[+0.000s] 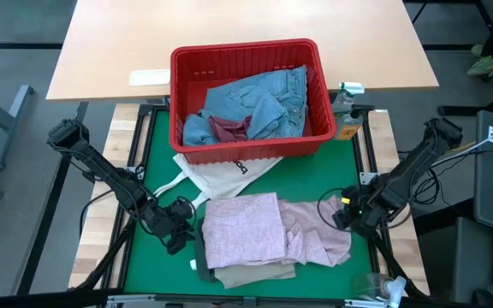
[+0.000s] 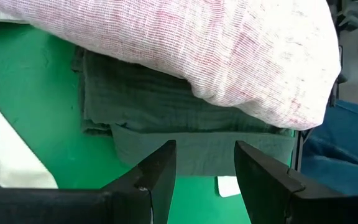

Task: Fold laundry
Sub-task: Fold the pink shirt

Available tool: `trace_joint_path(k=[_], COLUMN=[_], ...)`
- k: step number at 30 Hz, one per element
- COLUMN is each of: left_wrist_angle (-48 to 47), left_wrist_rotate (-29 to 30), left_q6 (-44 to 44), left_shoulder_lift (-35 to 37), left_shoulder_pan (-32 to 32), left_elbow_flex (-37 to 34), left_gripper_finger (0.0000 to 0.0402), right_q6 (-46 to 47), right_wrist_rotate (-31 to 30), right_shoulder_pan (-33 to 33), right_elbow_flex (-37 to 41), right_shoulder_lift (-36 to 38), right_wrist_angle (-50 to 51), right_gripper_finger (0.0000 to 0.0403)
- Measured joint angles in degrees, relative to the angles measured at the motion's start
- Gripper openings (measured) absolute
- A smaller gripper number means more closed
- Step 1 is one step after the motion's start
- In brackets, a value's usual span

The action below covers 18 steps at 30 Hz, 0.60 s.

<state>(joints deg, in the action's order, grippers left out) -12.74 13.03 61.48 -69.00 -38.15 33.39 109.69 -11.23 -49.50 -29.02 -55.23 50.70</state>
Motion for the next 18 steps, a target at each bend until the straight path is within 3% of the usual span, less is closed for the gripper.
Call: trace_joint_path(k=[5, 10, 18], left_wrist_angle=[-0.01, -0.01, -0.04], left_wrist_rotate=[-0.01, 0.00, 0.01], left_q6=[1.47, 1.45, 1.41], left_shoulder_lift=[-0.01, -0.01, -0.01], left_shoulder_pan=[0.00, 0.00, 0.00], left_elbow_flex=[0.00, 0.00, 0.00], left_gripper_finger=[0.0155, 0.0155, 0.0155], right_q6=[0.36, 4.12, 4.66], right_wrist_rotate=[-1.98, 2.47, 1.96], right_shoulder_pan=[0.00, 0.00, 0.00], right_elbow_flex=[0.00, 0.00, -0.39], right_shoulder_lift=[-5.91, -12.19, -19.38], right_wrist_angle=[-2.81, -6.75, -11.02], right_gripper_finger=[0.0312, 0.0312, 0.0312])
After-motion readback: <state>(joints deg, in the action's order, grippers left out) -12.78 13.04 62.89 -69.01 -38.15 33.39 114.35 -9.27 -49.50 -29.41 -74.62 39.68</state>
